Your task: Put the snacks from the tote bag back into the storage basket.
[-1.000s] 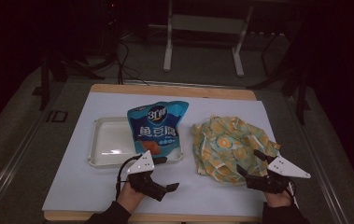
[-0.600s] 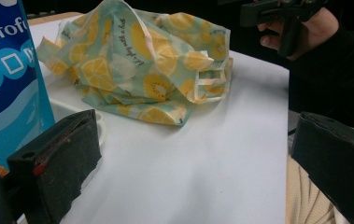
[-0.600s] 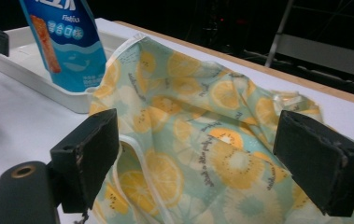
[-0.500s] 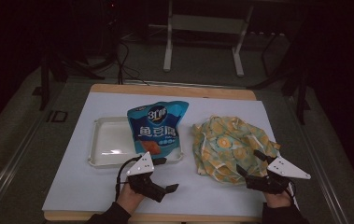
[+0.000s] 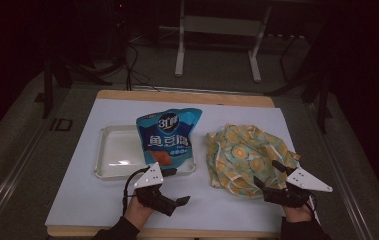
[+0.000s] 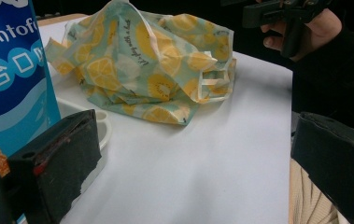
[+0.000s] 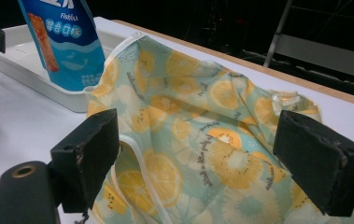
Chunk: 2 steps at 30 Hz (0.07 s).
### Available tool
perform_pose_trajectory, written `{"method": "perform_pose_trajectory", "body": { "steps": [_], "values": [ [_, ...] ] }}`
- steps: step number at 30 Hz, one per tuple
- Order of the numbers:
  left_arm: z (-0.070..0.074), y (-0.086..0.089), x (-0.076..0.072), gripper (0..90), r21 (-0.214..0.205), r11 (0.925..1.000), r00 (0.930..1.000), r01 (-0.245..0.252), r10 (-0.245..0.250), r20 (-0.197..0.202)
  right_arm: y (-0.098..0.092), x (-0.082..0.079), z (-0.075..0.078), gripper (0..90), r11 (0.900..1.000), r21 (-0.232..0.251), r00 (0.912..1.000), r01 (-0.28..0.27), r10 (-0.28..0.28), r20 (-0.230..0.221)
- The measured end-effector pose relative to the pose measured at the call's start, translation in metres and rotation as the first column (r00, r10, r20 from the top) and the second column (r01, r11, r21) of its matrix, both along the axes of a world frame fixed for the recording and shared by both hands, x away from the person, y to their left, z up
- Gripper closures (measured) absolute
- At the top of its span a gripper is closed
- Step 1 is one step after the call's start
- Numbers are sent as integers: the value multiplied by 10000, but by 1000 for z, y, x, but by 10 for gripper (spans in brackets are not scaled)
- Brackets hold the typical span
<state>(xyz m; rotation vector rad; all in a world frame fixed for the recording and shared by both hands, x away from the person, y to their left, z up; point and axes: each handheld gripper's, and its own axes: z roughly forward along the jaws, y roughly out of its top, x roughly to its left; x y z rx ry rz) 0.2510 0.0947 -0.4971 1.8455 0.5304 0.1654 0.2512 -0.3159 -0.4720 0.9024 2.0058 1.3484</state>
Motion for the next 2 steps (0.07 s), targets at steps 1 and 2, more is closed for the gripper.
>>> {"method": "perform_pose_trajectory", "body": {
  "steps": [1, 2],
  "values": [
    [0, 0, 0, 20, 0, 10000, 10000, 0, 0, 0, 0, 0, 0, 143, 10000, 11, 10000, 4, -4, 5],
    [0, 0, 0, 20, 1, 10000, 10000, -2, 2, -5, 0, 0, 0, 143, 10000, 11, 10000, 4, -4, 5]
  ]
}}
